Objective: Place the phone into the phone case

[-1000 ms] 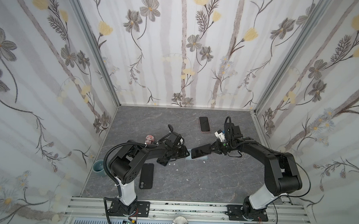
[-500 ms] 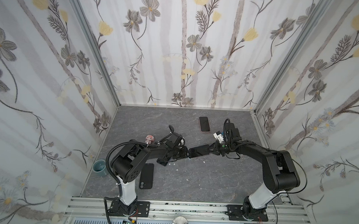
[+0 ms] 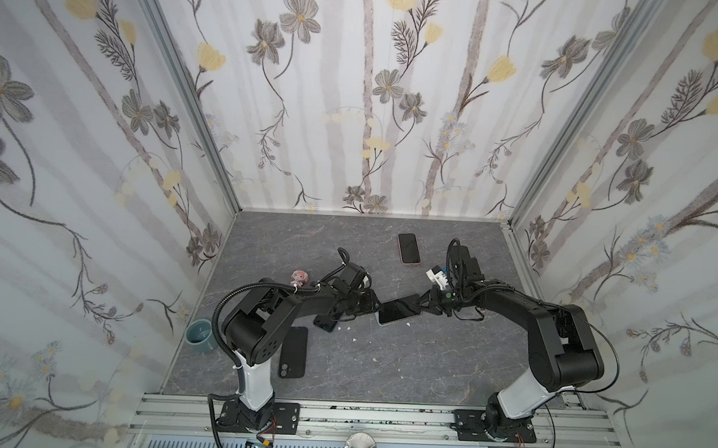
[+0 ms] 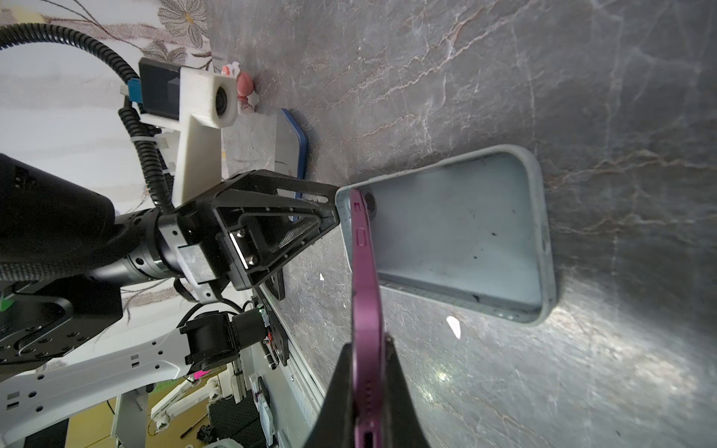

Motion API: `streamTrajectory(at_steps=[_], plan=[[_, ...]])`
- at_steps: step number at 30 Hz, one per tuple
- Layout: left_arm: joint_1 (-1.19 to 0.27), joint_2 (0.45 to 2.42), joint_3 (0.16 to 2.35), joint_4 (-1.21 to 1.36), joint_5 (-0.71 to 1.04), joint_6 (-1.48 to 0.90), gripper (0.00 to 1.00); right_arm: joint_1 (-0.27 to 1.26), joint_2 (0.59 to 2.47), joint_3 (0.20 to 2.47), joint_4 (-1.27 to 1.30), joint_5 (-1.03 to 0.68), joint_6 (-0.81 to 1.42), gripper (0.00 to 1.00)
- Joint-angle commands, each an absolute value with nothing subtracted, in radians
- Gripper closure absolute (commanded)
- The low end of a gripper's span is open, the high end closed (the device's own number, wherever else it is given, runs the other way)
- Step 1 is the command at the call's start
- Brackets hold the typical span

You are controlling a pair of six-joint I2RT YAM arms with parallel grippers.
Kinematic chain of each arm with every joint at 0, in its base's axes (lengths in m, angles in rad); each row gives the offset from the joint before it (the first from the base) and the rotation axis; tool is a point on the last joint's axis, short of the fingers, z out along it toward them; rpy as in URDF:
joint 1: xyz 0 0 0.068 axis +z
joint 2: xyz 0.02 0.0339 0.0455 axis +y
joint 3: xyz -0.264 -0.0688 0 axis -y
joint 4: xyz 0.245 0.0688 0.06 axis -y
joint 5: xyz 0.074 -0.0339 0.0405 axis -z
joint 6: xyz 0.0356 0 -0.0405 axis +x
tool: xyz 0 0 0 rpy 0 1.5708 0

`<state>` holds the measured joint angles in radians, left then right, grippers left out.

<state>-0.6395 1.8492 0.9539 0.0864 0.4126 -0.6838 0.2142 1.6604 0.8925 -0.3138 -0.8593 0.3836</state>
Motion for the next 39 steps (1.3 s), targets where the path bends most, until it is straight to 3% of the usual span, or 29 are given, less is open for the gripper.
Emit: streamTrajectory(at_steps=[1,21,39], plan=[[-0.642,1.856,0.96,0.1,0.426,-0.687,0.63,0.212,1.691,0.888,-0.357,-0.806,0.361,1.0],[-0.669,1.85,0.95,0.154,0.468,-0.765,0.63,0.195,1.784,0.826,-0.17,-0.809,0.428,1.0],[-0.674,1.805,0.96,0.057,0.407,-0.729,0.61,0.198,1.714,0.772,-0.113,-0.662,0.472,0.98]])
